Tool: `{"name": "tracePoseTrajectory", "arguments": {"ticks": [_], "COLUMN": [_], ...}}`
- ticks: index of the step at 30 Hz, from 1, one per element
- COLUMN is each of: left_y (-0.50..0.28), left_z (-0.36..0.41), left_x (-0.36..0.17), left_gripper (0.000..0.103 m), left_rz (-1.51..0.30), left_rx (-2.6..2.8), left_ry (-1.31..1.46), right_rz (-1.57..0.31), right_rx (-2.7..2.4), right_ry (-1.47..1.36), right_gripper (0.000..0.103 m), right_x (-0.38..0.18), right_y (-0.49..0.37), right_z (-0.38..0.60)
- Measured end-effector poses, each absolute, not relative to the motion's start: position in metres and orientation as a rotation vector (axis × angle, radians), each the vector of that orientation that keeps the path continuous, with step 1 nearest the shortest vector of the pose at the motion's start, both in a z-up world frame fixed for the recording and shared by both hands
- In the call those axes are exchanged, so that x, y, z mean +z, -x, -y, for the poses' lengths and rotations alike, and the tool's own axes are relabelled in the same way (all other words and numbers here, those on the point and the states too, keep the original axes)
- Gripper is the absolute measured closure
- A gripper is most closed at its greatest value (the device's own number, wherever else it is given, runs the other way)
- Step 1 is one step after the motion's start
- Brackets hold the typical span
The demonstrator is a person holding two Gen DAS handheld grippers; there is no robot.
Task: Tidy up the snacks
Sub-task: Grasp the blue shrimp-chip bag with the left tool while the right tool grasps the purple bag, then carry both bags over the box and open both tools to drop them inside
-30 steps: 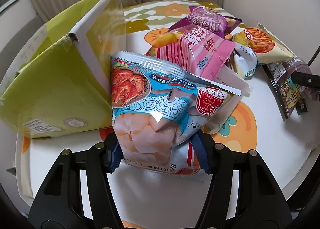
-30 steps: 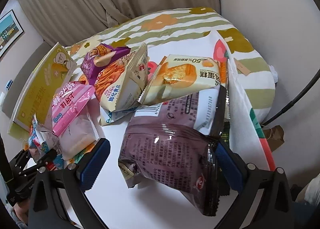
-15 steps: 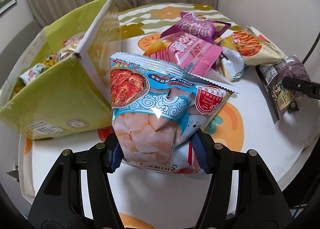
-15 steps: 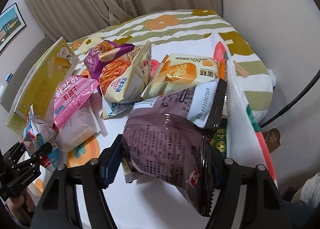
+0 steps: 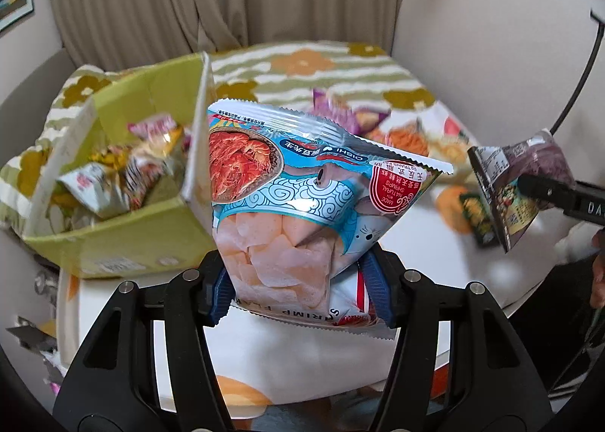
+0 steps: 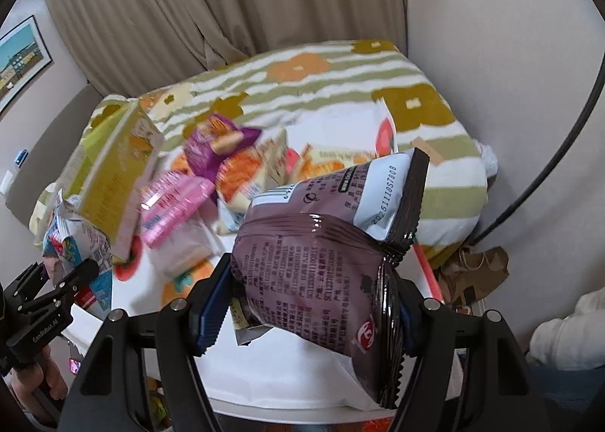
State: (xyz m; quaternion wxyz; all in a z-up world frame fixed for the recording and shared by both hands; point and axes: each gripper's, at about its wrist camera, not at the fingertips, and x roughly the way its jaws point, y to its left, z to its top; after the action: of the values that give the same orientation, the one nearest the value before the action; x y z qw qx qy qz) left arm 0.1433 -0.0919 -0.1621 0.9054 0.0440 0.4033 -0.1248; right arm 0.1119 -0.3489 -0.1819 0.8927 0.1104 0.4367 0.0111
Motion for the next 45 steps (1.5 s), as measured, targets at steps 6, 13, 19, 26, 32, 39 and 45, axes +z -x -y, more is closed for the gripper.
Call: {"name": "tracePoseTrajectory", "arguments": {"ticks": [6, 13, 19, 26, 32, 39, 45], "left_y": [-0.154, -0.193, -0.246, -0.329, -0.386, -0.394, -0.372], "left_z": [0.062, -0.008, -0.07, -0.127, -0.147, -0.163, -0.178], "left_x": [-0.115, -0.081, -0.075, -0.088, -0.116, -0.133, -0.14], "left_gripper": [0.048, 0.048, 0.048, 0.048, 0.044, 0.0, 0.0], "left_rz": [-0.749, -0.711, -0.741, -0.819, -0.913, -0.949, -0.976], "left_rx": [-0.22, -0.148, -0.108, -0.131, -0.198, -0.215, -0.197], "left_ry": [-0.063, -0.046, -0.044, -0.058, -0.073, -0.015, 0.038], "right_rz": [-0.815, -0.756, -0.745, -0.77, -0.809, -0.856, -0.882], "right_rx": [0.106, 0.242, 0.339, 0.381, 0.345, 0.312, 0.332], "right_ry": [-0.189, -0.151, -0.141, -0.144, -0.163, -0.143, -0.111], "right_gripper": [0.036, 0.036, 0.036, 0.036, 0.036, 0.036, 0.036], "right_x": [-0.134, -0.1, -0.085, -0.082, -0.097, -0.11, -0.117], "right_y": [-0.122, -0.163, -0.218, -0.285, -0.321, -0.338, -0.343], "right_z": [0.311, 0.235, 0.16, 0.08, 0.046, 0.034, 0.031]}}
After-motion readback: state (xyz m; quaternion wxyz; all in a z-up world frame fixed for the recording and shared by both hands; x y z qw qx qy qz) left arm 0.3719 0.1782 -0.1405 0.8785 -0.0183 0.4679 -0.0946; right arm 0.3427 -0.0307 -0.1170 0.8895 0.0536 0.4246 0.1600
